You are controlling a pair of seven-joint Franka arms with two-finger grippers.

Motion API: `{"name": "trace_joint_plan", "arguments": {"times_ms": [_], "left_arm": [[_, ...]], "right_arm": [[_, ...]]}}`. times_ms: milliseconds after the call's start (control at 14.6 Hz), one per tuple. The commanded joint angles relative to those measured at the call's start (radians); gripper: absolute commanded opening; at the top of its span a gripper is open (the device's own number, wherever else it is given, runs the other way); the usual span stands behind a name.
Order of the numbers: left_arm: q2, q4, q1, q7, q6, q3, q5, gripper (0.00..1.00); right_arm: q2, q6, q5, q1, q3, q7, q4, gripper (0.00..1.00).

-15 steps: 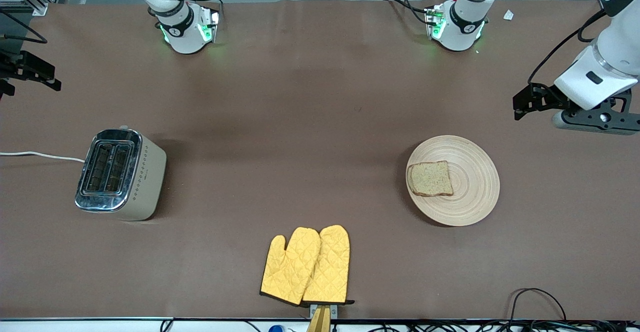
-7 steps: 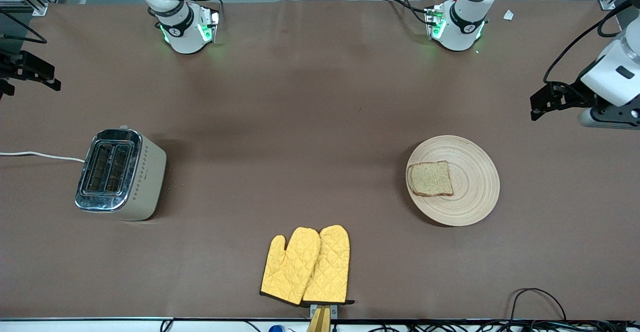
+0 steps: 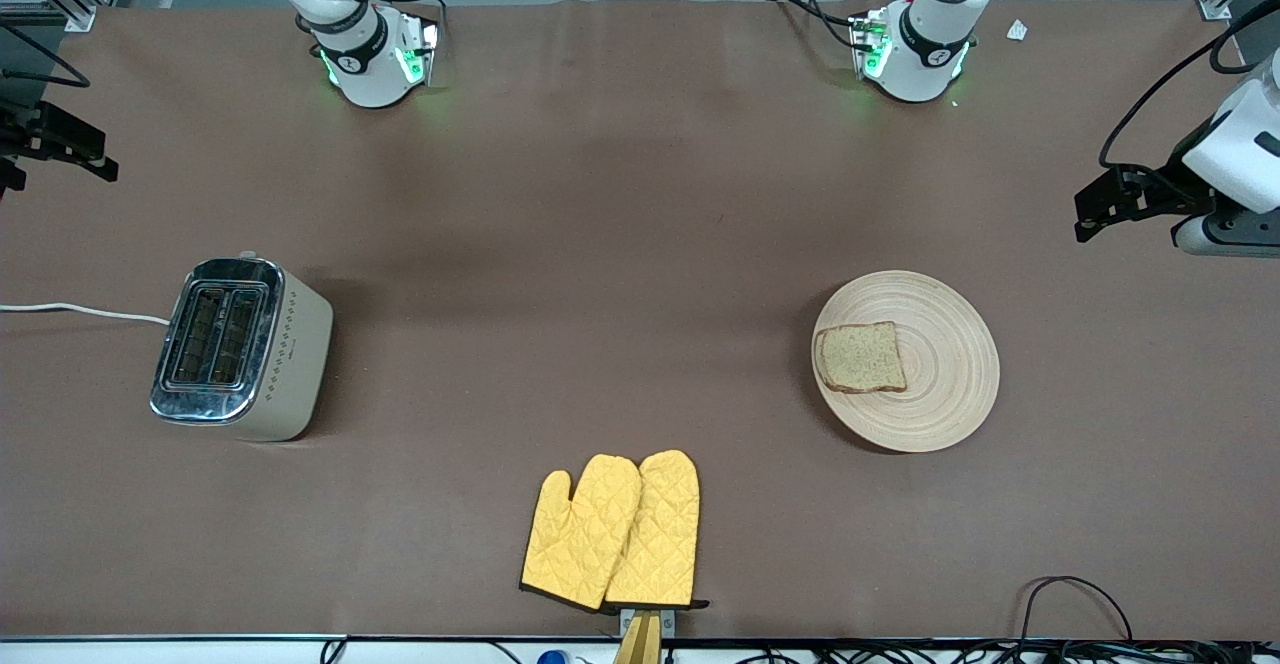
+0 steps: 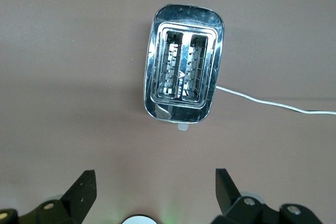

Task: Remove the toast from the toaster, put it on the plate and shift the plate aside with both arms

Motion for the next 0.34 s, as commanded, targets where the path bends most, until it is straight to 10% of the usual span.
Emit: {"name": "trace_joint_plan", "arguments": {"times_ms": [0,274], "left_arm": [[0.005,0.011,0.001,-0.009,0.001,0.006,-0.012,1.00],[0.033,0.068,0.006,-0.011,-0.005,0.006,-0.013,1.00]], "right_arm": [[-0.004,-0.007,-0.006,-0.019,0.011,-0.010,-0.003,1.00],[-0.004,-0.008,-0.006,-0.019,0.011,-0.010,-0.004,1.00]]}}
